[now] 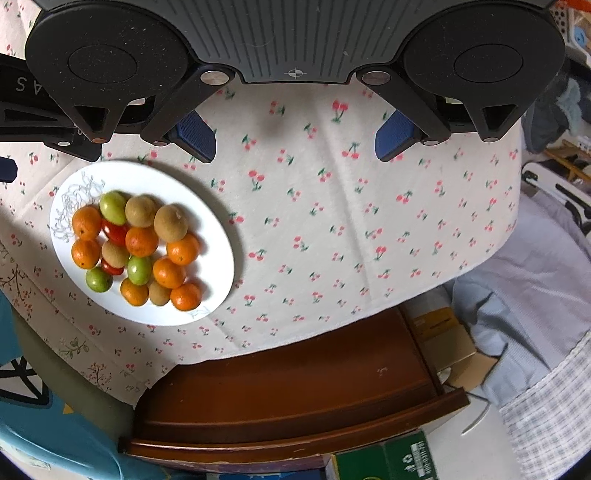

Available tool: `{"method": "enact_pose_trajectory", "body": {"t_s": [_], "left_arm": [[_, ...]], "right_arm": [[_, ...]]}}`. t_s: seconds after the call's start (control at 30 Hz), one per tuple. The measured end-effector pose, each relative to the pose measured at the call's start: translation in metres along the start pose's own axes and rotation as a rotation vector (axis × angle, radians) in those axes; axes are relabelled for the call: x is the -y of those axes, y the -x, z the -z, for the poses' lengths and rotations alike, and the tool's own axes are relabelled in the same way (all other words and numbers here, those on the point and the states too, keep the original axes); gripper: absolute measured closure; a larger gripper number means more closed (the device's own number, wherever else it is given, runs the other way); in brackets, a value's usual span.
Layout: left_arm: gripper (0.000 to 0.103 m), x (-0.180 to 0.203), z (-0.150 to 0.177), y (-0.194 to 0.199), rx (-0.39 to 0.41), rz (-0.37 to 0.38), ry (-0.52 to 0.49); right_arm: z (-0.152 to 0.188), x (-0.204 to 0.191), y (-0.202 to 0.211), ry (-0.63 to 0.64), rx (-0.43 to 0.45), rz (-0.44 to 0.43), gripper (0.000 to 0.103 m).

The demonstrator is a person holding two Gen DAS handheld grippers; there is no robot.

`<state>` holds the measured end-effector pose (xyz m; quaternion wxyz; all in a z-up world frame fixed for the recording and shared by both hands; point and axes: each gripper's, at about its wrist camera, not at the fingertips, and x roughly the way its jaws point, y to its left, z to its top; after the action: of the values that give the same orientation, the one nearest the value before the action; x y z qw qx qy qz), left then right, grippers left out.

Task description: Organize fruits

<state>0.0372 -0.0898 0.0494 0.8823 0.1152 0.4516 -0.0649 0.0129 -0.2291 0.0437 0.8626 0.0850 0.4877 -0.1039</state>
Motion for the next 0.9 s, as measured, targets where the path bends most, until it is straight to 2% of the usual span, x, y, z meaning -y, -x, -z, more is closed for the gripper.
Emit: {"method": "enact_pose_trajectory", "body": {"t_s": [0.2, 0.4, 0.73, 0.8, 0.9], "left_arm": [[0.009, -0.013, 0.022, 0.006, -0.016, -0.01, 0.027], [0.008, -0.027, 0.045, 0.014, -0.035, -0.013, 0.064], [0.008, -0.045, 0.07, 0.031, -0.032, -0.006, 0.111], [0.008, -0.049, 0.073, 0.034, -0.027, -0.004, 0.117], [0.008, -0.053, 0.076, 0.038, -0.02, -0.004, 0.126]], "right_arm": [[0.016, -0.01, 0.005, 0.042, 0.007, -0.033, 0.013], [0.039, -0.018, 0.007, 0.054, 0.015, -0.101, 0.013], [0.071, -0.018, 0.007, -0.026, 0.051, -0.184, 0.012], [0.076, -0.019, 0.004, -0.049, 0.048, -0.182, 0.012], [0.084, -0.025, 0.005, -0.023, 0.103, -0.167, 0.006]]}}
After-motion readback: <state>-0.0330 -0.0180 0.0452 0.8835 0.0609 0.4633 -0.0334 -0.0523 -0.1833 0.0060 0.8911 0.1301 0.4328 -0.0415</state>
